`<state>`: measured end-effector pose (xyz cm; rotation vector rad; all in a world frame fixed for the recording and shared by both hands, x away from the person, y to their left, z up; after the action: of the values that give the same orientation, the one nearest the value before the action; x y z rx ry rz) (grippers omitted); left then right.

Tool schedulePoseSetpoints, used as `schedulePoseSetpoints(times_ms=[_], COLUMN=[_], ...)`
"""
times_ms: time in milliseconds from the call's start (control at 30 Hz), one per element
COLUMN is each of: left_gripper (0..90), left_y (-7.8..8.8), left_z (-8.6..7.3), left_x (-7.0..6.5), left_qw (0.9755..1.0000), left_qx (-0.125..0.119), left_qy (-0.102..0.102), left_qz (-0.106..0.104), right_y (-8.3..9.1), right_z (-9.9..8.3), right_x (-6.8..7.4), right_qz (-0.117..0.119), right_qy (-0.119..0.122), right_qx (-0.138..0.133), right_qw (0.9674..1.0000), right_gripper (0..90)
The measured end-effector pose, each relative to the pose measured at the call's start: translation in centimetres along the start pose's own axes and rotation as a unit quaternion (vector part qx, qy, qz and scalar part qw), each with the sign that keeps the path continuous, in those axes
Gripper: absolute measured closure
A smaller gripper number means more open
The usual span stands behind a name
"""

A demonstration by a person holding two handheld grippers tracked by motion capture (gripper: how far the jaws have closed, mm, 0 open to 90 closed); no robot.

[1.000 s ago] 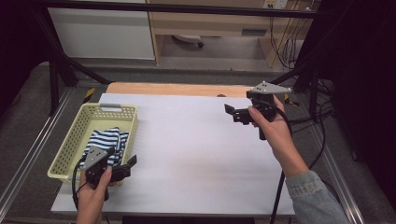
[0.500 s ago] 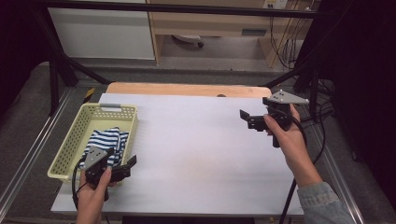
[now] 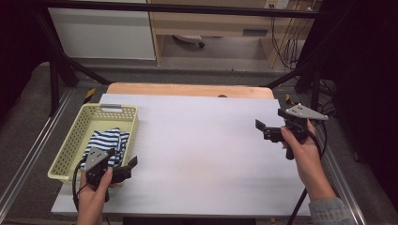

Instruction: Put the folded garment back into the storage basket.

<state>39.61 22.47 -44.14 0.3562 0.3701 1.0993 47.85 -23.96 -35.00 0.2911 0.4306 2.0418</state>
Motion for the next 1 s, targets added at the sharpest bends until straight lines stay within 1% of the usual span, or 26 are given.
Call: schedulePoseSetpoints(times_ms=[167,233,367,667,867,1000], left_gripper=[8.1,8.3,8.5,8.6,8.6,8.5], left_y=[0.1,0.1,0.1,0.1,0.1,0.1], left_z=[0.0,0.0,0.0,0.0,0.0,0.0], left_x=[0.0,0.0,0.0,0.1,0.1,0.0], left_qw=[1.0000,1.0000,1.0000,1.0000,1.0000,1.0000], left_qx=[-0.001,-0.005,-0.005,-0.006,-0.006,-0.006], left_qy=[-0.003,0.000,-0.001,-0.003,-0.003,-0.003], left_qz=[0.000,0.000,0.001,0.001,0.001,0.000], right_y=[0.6,0.8,0.9,0.7,0.6,0.7], right_z=[-1.5,-2.1,-3.5,-6.4,-7.8,-8.3], right_x=[-0.7,-0.8,-1.0,-0.8,-0.5,-0.4], right_qz=[-0.006,-0.007,-0.010,-0.010,-0.008,-0.007], right_qy=[-0.010,-0.013,-0.016,-0.023,-0.027,-0.030], right_qx=[0.002,0.004,0.007,0.022,0.029,0.030], right_qw=[0.9999,0.9999,0.9998,0.9994,0.9992,0.9991], right_gripper=[2.9,2.9,2.9,2.9,2.9,3.0])
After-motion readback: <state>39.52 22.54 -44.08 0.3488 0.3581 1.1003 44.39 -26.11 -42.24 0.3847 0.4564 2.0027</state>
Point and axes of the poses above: each handheld gripper's, and its own axes: y roughly backward along the jaws, z roughly out of its top, x roughly to its left, the point moved 9 cm from there along -y, roughly forward along the jaws, and after that the axes turned 4 degrees about x, right-handed, at the moved point
